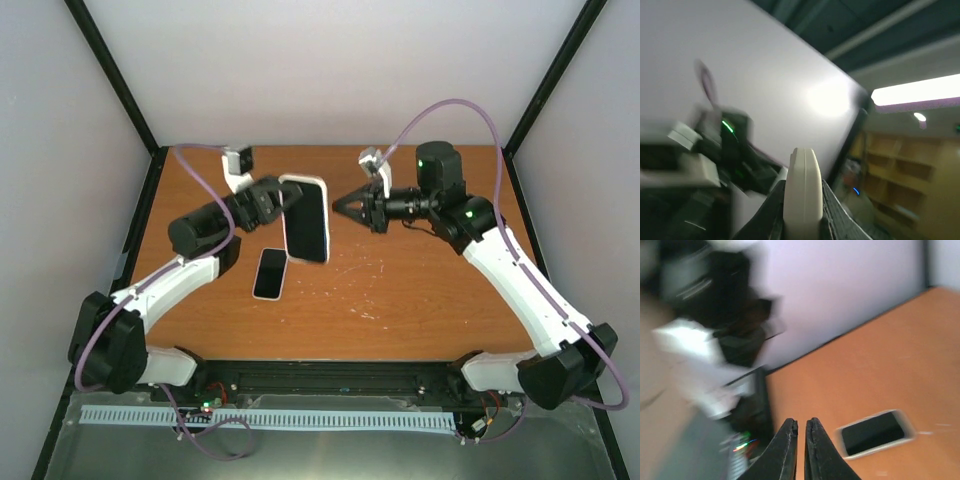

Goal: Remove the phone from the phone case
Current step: Remove the phone case from the phone.

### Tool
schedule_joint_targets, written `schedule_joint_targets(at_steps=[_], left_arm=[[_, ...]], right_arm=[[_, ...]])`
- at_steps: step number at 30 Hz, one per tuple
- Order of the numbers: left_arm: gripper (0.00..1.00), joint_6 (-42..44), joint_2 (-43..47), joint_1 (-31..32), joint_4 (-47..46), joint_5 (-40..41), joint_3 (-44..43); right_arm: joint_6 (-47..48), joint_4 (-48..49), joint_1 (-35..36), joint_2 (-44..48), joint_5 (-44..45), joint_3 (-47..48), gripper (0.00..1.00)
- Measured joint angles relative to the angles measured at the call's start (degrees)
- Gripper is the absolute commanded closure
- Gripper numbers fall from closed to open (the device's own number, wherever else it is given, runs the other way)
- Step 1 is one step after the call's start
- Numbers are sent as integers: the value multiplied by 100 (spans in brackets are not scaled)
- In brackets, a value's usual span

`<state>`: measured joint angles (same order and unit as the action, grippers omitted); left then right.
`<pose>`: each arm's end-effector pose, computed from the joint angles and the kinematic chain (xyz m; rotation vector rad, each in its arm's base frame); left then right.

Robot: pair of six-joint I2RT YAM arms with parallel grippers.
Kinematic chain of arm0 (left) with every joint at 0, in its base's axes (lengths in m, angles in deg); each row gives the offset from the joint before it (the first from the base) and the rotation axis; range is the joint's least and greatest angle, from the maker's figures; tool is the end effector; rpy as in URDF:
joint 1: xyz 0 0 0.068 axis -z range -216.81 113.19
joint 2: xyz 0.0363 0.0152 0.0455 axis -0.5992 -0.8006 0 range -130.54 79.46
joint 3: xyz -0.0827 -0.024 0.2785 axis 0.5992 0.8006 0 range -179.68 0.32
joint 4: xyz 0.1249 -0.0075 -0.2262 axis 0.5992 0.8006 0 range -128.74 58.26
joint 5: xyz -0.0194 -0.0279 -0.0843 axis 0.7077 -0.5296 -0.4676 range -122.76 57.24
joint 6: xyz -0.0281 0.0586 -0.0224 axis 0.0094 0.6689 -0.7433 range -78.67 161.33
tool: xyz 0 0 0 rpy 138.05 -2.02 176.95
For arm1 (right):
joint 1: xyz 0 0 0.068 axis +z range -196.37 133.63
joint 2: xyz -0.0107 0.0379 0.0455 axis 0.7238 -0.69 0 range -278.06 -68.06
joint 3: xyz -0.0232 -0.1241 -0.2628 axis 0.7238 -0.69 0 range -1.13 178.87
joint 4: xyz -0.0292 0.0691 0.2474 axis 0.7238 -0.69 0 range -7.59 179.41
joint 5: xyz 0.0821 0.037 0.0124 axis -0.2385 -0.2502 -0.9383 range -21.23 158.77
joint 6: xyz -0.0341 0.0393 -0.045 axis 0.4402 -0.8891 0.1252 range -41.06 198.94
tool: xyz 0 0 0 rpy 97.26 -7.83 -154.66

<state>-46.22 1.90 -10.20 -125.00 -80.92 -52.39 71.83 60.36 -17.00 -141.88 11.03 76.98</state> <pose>0.2110 -0.1520 0.4405 0.5739 1.0005 -2.0208 0.2140 0.1743 0.4200 -1.0448 1.7692 1.4028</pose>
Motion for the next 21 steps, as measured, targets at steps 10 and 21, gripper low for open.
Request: schedule_joint_targets(at_steps=[10,21], left_arm=[[100,236,516,678,634,-966,260],[100,2041,1561,496,3685,127,273]], right_arm=[[195,321,-297,-229,2369,61,89],[1502,-343,-299,1423,1043,-535,44]])
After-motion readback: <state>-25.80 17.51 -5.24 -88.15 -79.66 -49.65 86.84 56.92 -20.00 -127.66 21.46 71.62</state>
